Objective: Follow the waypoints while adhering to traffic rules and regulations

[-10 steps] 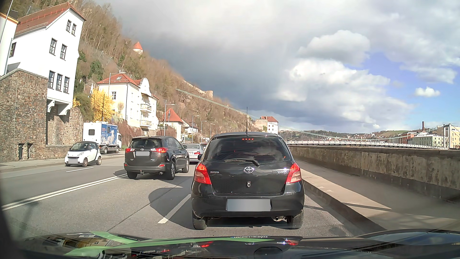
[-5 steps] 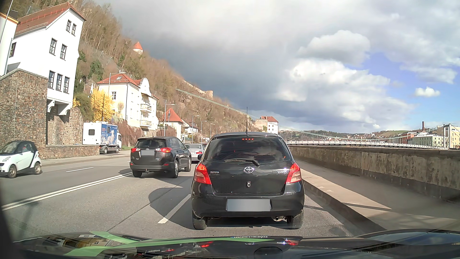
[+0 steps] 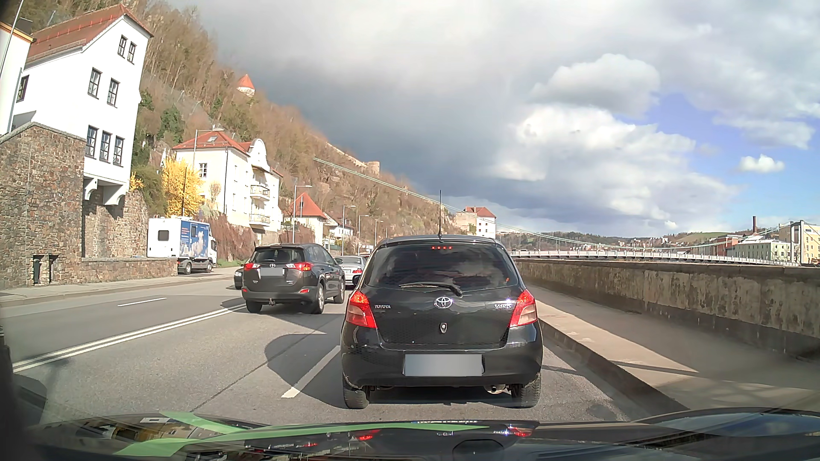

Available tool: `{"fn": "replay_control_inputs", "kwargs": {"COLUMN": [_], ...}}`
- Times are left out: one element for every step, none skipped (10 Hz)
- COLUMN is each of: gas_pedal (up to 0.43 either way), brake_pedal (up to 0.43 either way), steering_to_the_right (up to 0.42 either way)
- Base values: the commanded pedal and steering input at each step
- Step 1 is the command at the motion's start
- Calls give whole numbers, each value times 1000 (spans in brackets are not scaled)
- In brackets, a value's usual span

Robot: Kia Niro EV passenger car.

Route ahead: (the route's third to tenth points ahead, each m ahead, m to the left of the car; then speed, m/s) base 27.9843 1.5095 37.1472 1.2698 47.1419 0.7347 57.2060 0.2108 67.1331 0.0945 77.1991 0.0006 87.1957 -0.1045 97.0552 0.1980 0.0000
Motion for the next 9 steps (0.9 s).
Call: {"fn": "replay_control_inputs", "kwargs": {"gas_pedal": [0, 0, 0, 0, 0, 0, 0, 0, 0], "brake_pedal": [341, 341, 341, 341, 348, 341, 341, 341, 341], "steering_to_the_right": [-3, -3, -3, -3, -3, -3, -3, -3, -3]}}
